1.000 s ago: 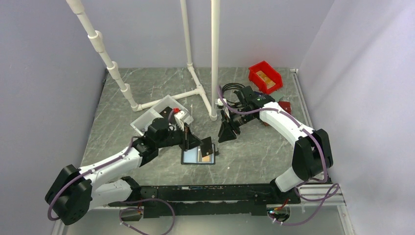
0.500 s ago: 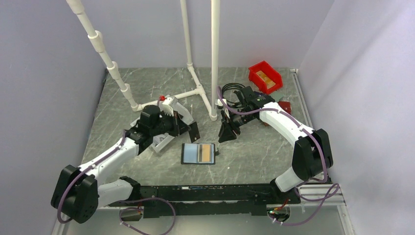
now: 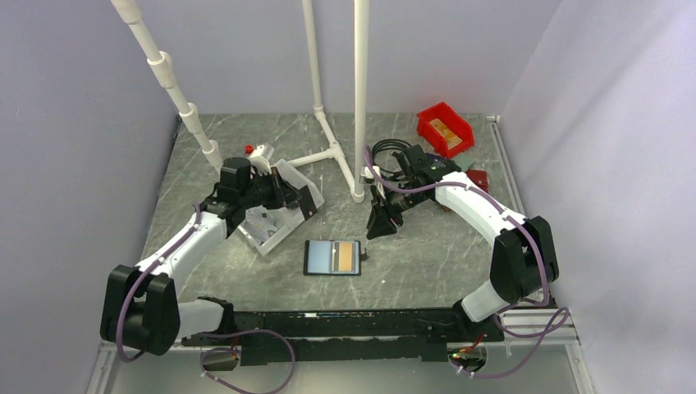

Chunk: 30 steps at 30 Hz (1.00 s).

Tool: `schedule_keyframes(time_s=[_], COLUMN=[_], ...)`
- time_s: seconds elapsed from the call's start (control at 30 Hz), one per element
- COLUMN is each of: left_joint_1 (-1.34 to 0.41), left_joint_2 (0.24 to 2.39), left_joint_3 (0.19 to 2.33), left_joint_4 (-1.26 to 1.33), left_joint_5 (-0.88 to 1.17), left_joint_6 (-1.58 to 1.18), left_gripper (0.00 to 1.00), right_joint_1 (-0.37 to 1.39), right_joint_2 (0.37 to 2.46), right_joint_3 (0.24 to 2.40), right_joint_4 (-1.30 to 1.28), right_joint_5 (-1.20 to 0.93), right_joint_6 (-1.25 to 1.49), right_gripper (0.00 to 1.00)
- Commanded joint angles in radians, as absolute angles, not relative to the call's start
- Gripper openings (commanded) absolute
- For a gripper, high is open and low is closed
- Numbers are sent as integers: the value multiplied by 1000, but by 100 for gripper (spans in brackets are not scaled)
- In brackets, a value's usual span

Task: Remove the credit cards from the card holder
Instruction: Place the credit card in the storage box.

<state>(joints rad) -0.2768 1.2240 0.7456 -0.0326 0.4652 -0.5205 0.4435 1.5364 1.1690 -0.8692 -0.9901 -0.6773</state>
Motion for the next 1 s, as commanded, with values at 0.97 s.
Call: schedule_keyframes(time_s=[0.97], left_joint_1=[-69], left_joint_2=[1659], left_joint_3=[1113], left_joint_4=[-137], left_joint_5=[499], left_joint_6=[-540], left_gripper=[30], right_joint_1=[437], right_joint_2=[1489], right_joint_3=[1164], right_joint_4=[-841], right_joint_5=[-979], right_joint_6=[-683], right_gripper=[43])
